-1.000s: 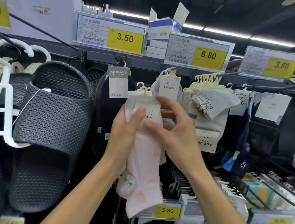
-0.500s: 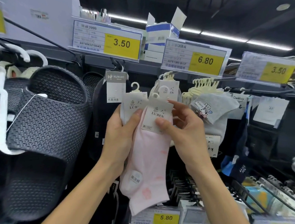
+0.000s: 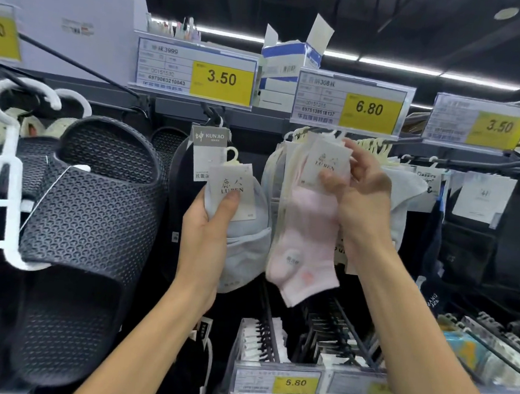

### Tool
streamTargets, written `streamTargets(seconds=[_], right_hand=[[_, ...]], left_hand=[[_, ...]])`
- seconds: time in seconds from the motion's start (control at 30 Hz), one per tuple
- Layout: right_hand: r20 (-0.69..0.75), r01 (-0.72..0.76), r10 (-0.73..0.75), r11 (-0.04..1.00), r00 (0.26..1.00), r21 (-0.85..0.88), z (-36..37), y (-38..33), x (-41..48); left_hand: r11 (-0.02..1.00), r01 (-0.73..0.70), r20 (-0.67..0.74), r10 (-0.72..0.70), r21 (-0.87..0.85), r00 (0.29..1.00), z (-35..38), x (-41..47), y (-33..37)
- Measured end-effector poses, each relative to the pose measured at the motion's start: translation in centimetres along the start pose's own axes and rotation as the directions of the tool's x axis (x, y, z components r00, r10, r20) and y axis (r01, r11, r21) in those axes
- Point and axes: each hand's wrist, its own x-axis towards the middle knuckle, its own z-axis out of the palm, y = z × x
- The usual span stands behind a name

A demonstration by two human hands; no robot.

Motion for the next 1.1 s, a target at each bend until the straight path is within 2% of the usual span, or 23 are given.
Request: streamTargets(seconds=[0.23, 0.43, 0.47, 0.53, 0.6, 0.63, 0.7, 0.73, 0.8, 0.87, 0.97, 1.1], right_hand=[[0.167, -0.012, 0.043, 0.982, 0.985, -0.187, 0.9, 1.8, 2.5], [0.124, 0.021, 0.027, 0.930, 0.992, -0.367, 1.0, 2.1, 1.9], [0.096, 0.041, 0.000, 0.902, 0.995, -0.429, 0.9, 1.9, 1.1], [0.076, 0.186, -0.172, 0.833, 0.982, -0.521, 0.8, 1.0, -1.5], [0.172, 0.340, -0.294, 0.812, 0.940, -0.474, 0.9, -0.2, -4.4], [0.252, 0.345, -0.259, 0.848, 0.932, -0.404, 1.1, -0.9, -5.6], [0.367, 0.247, -0.144, 0.936, 0.919, -0.250, 1.5, -1.7, -6.7], [0.368, 0.210, -0.129, 0.959, 0.921, -0.190, 1.5, -1.8, -6.7], [0.265, 0.161, -0.122, 0.979, 0.956, -0.127, 1.0, -1.9, -5.9], [0.124, 0.084, -0.071, 0.991, 0.990, -0.103, 0.2, -1.8, -4.7], [-0.041, -0.016, 0.011, 0.993, 0.999, -0.116, -0.5, -1.4, -2.5], [-0.040, 0.057, -0.069, 0.967, 0.997, -0.247, 0.3, -1.5, -0.2]], left_hand=[[0.999, 0.033, 0.046, -0.032, -0.016, 0.998, 0.4, -0.4, 0.2], [0.998, 0.055, 0.055, -0.055, -0.010, 0.997, 0.7, -0.6, 0.6], [0.999, 0.042, 0.066, -0.042, -0.009, 0.997, 0.7, -0.7, 0.7], [1.000, 0.000, 0.095, 0.000, 0.000, 0.995, 0.7, -0.7, 0.9], [0.999, -0.044, 0.129, 0.044, -0.002, 0.991, 0.8, -0.8, 1.3], [0.998, -0.068, 0.152, 0.069, -0.008, 0.986, 0.9, -1.0, 1.5], [0.994, -0.104, 0.206, 0.105, -0.015, 0.973, 1.2, -1.4, 1.7], [0.994, -0.110, 0.233, 0.109, -0.010, 0.966, 1.3, -1.6, 1.7], [0.991, -0.118, 0.270, 0.099, 0.056, 0.958, 1.2, -2.2, 1.5], [0.973, -0.128, 0.279, 0.070, 0.193, 0.958, 0.6, -2.8, 0.9], [0.956, -0.050, 0.265, -0.029, 0.288, 0.964, -0.2, -3.8, -0.2], [0.921, 0.035, 0.277, -0.152, 0.387, 0.949, -0.7, -4.5, -1.0]])
